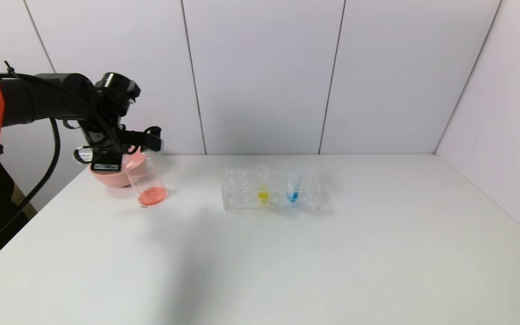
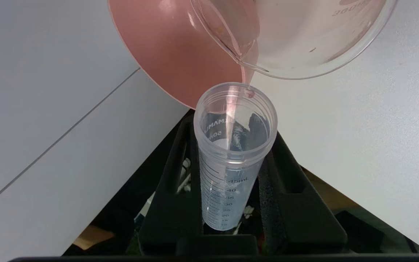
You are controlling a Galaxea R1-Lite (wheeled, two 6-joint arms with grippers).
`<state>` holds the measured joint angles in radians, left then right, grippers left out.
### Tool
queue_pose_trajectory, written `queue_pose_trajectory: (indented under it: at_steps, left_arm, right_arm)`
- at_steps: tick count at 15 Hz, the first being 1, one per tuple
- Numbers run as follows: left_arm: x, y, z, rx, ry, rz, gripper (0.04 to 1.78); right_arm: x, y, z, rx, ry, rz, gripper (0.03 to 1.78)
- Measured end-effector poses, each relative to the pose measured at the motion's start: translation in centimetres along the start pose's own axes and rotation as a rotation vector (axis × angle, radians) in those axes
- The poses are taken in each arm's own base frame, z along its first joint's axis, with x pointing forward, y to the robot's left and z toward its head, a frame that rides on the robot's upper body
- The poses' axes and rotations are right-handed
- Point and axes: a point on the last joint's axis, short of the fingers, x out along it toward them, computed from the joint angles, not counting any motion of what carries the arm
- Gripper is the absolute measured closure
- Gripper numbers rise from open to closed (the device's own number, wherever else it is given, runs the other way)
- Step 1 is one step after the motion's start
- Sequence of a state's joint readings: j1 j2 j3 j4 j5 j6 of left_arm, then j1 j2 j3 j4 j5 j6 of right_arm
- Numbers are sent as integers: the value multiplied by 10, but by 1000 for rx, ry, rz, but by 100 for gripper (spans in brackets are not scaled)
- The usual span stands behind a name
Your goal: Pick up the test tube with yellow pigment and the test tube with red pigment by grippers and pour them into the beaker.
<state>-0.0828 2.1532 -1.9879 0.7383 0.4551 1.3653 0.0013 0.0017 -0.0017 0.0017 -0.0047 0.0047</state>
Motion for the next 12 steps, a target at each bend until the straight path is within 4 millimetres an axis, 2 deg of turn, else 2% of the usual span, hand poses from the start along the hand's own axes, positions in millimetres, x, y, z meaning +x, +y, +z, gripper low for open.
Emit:
queue_pose_trajectory:
  at_steps: [12]
  left_arm:
    - [1,-1,5,25,40,7,137]
  right_arm:
    - [0,0,0,0,0,0,11]
